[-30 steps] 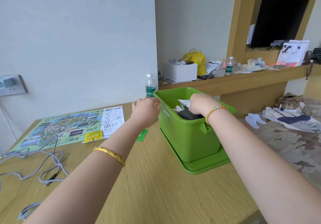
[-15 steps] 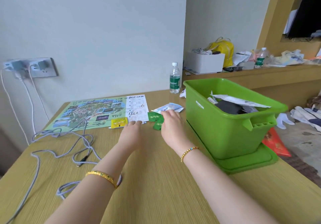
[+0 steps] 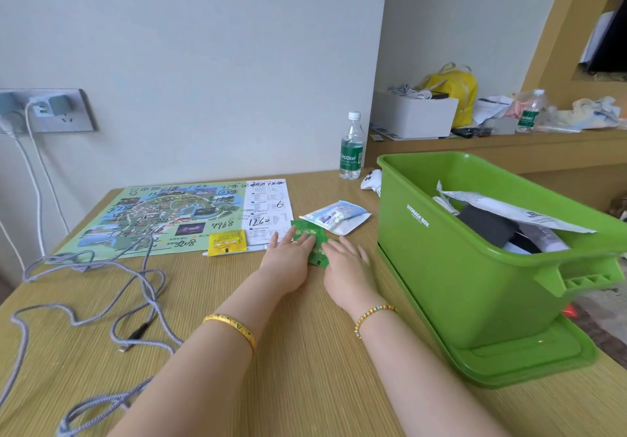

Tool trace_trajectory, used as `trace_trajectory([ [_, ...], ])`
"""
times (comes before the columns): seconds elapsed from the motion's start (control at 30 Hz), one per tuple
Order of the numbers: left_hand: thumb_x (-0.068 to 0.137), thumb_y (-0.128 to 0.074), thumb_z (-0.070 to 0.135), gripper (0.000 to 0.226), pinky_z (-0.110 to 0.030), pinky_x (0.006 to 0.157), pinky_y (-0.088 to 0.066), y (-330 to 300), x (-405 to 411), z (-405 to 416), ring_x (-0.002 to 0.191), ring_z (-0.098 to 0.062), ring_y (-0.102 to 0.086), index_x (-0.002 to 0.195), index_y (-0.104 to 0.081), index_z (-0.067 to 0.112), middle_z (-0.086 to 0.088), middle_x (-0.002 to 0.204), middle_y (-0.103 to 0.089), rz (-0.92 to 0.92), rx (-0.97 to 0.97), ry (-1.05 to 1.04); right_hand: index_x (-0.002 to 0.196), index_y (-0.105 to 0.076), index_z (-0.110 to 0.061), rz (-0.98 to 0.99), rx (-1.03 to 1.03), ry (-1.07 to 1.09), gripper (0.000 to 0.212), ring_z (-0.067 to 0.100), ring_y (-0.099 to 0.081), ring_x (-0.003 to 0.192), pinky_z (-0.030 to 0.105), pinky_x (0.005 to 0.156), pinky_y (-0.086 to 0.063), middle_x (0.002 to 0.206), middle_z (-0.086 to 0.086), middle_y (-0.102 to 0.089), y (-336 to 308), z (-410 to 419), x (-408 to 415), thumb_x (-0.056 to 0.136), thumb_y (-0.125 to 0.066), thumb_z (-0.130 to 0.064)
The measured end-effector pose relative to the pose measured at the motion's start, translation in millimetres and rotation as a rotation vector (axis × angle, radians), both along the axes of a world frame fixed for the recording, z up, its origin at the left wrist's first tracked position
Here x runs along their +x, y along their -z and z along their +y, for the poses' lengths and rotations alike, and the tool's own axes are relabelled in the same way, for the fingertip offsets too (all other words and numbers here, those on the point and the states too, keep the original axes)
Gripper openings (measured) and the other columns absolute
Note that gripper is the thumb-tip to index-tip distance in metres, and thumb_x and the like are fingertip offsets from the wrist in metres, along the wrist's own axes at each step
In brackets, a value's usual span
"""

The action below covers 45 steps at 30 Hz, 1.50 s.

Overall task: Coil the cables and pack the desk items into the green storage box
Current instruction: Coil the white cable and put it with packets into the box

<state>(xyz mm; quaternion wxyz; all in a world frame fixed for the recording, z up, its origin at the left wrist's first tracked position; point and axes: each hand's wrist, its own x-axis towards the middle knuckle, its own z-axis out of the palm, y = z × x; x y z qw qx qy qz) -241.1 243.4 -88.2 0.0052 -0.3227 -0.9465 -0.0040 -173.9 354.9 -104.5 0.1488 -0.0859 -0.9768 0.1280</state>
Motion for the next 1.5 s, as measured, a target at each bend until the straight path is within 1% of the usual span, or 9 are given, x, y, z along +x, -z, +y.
trace_trajectory([
  [0.33,0.085,-0.030,0.001,0.072,-0.038,0.115,-0.015,-13.3,38.5,-8.2,0.140,-0.024,-0.025,0.149,-0.004,0.017,-0.011,0.152,-0.029,-0.103,-0.035,0.009,0.136,-0.046,-0.020,-0.019,-0.043,0.059,0.051,0.010,-0.023,0.140,0.035,0.117,-0.007,0.148,-0.005,-0.038,-4.2,6.9,26.4,0.087,-0.044,-0.005],
  [0.43,0.086,-0.033,0.003,0.071,-0.035,0.092,-0.039,-15.9,61.7,-11.3,0.119,-0.031,-0.048,0.149,-0.007,0.020,-0.014,0.133,-0.049,-0.125,0.008,-0.005,0.134,-0.048,-0.019,-0.015,-0.013,0.062,0.048,0.009,-0.026,0.139,0.034,0.117,-0.006,0.146,-0.005,-0.041,-4.9,5.8,43.6,0.088,-0.045,-0.009],
  [0.63,0.090,-0.034,0.009,0.045,-0.034,0.066,-0.039,-23.1,94.3,-23.1,0.100,-0.032,-0.058,0.135,-0.039,0.016,-0.011,0.110,-0.061,-0.020,-0.031,0.001,0.106,-0.063,-0.016,0.088,0.145,0.182,0.028,0.019,-0.051,0.111,0.035,0.106,-0.026,0.114,0.000,-0.061,-9.2,-4.8,78.3,0.089,-0.041,-0.015],
  [0.73,0.092,-0.035,0.013,0.040,-0.032,0.068,-0.044,-28.6,96.0,-33.8,0.099,-0.030,-0.059,0.129,-0.048,0.020,-0.011,0.109,-0.063,-0.014,0.155,-0.047,0.109,-0.059,-0.015,0.199,0.062,0.164,0.025,0.021,-0.047,0.109,0.033,0.093,-0.036,0.114,0.001,-0.055,-6.5,-5.1,88.6,0.093,-0.041,-0.022],
  [0.83,0.095,-0.042,0.026,0.040,-0.038,0.085,-0.048,-27.4,91.6,-41.6,0.117,-0.027,-0.048,0.134,-0.044,0.019,-0.010,0.129,-0.050,0.006,0.310,-0.075,0.138,-0.039,-0.019,0.082,-0.129,0.045,0.052,0.022,-0.025,0.136,0.038,0.110,-0.025,0.146,0.003,-0.034,-4.2,-5.6,89.7,0.093,-0.043,-0.046],
  [1.0,0.091,-0.046,0.051,0.061,-0.037,0.109,-0.031,-14.9,83.1,-44.5,0.136,-0.024,-0.031,0.141,-0.035,0.019,-0.006,0.149,-0.032,-0.185,0.138,0.001,0.145,-0.029,-0.021,-0.089,-0.109,0.005,0.071,0.016,-0.015,0.143,0.039,0.116,-0.008,0.155,-0.001,-0.021,0.6,-4.1,86.2,0.088,-0.040,-0.061],
  [1.17,0.097,-0.036,0.031,0.034,-0.034,0.070,-0.044,-21.6,91.3,-37.5,0.099,-0.031,-0.060,0.119,-0.050,0.010,-0.012,0.111,-0.061,0.047,-0.129,0.025,0.136,-0.043,-0.014,-0.039,0.034,0.025,0.050,0.022,-0.034,0.133,0.036,0.109,-0.025,0.145,0.004,-0.040,-3.7,-9.1,90.7,0.096,-0.036,-0.045],
  [1.4,0.094,-0.039,0.017,0.043,-0.030,0.046,-0.032,-25.9,111.1,-54.5,0.062,-0.020,-0.047,0.135,-0.027,0.011,-0.003,0.071,-0.043,-0.043,-0.220,0.066,0.125,-0.047,-0.011,-0.060,0.153,-0.042,0.037,0.026,-0.047,0.123,0.037,0.096,-0.041,0.133,0.013,-0.050,-15.2,-23.5,107.3,0.099,-0.037,-0.035],
  [1.5,0.089,-0.047,0.016,0.038,-0.031,0.050,-0.032,-28.6,120.3,-62.6,0.067,-0.020,-0.044,0.125,-0.038,0.009,-0.002,0.077,-0.045,-0.063,-0.223,0.040,0.122,-0.043,-0.007,-0.090,0.167,-0.089,0.032,0.029,-0.051,0.113,0.038,0.087,-0.044,0.124,0.013,-0.054,-20.8,-29.0,116.2,0.098,-0.040,-0.029],
])
